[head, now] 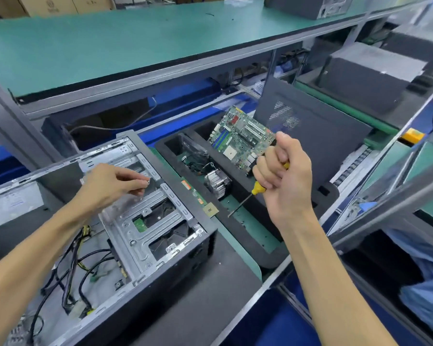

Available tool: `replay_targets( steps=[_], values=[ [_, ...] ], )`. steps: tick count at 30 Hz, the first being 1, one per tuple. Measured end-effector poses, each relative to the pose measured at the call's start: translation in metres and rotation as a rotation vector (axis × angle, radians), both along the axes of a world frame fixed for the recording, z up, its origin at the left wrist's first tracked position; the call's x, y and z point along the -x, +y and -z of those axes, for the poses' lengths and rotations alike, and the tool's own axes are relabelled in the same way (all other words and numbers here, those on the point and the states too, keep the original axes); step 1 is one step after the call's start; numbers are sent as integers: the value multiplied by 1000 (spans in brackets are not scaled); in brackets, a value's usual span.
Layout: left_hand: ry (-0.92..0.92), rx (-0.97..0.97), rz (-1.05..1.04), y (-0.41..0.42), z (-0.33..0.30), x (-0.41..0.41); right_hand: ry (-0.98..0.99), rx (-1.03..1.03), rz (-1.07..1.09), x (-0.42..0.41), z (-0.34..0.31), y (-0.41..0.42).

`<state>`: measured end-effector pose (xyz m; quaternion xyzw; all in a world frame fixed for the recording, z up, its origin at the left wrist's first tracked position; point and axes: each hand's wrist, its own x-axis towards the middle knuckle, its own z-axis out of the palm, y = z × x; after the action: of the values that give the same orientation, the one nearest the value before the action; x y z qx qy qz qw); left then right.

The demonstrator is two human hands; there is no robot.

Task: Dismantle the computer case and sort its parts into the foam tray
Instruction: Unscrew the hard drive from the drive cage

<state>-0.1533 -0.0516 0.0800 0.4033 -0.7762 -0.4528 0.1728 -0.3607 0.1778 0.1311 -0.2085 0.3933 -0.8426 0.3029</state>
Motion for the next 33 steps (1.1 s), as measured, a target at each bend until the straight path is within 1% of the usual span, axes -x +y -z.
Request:
replay_targets(
  steps=[2,3,6,8,12,15,18,21,23,26,29,31,33],
  values=[
    [87,-59,14,13,-12,19,5,7,22,9,2,8],
    [90,-31,55,21,-15,35,1,9,31,14,4,10],
    [-77,202,301,63,-10,98,11,-6,71,25,9,14],
    [-179,268,411,89,6,142,44,-46,117,33,15,18],
    [-360,215,534,113,39,198,57,-127,175,47,28,32],
    [-420,178,573,115,57,213,56,-156,196,59,35,43],
    [-418,177,570,113,66,217,55,-158,199,67,36,49],
    [-353,159,535,109,59,214,52,-141,171,66,33,44],
    [-283,157,499,105,42,204,46,-104,118,59,28,35],
    [-157,145,408,93,8,173,-13,13,-31,43,16,13],
    [-65,159,262,76,-18,122,-61,121,-204,16,4,-13],
    [-37,145,171,69,-25,81,-65,154,-315,-7,-2,-32],
    [-66,108,115,68,-24,40,-64,166,-428,-33,-5,-49]
  ],
)
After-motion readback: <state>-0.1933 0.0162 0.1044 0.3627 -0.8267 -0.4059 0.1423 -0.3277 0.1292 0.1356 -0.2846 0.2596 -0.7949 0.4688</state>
